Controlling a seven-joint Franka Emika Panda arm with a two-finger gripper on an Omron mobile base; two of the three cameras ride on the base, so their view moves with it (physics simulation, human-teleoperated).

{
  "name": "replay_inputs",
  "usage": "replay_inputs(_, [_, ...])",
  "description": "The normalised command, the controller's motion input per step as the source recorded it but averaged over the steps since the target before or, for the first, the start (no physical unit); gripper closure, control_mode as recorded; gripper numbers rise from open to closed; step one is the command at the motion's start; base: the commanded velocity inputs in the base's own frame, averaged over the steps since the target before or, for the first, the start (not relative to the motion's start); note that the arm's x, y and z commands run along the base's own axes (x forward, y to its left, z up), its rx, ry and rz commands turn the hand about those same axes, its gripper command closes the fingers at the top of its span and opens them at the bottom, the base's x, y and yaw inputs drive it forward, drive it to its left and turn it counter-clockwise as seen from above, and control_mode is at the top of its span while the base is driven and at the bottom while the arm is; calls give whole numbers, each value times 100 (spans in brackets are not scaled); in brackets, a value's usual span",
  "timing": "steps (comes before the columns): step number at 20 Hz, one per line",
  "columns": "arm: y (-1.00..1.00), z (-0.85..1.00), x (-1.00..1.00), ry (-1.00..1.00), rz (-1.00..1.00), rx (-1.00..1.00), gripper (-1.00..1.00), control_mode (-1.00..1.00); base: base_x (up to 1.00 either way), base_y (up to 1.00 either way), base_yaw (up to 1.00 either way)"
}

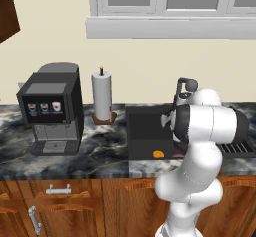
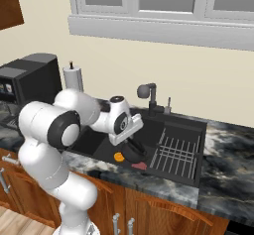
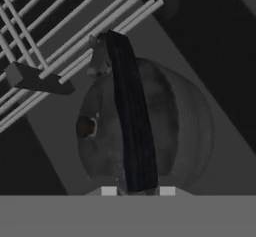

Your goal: Open the cabinet, pick the kettle from the cabinet, and place it in the sink.

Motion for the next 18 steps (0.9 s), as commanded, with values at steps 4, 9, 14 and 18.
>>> replay_inputs(4, [1, -31, 21, 0, -11, 9, 100, -100, 0, 0, 0])
replay_inputs(9, [1, -27, 22, 0, -10, 9, 100, -100, 0, 0, 0])
replay_inputs(14, [7, -28, 13, -5, -10, 10, 100, -100, 0, 0, 0])
replay_inputs(18, [9, -28, 15, -8, -10, 13, 100, -100, 0, 0, 0])
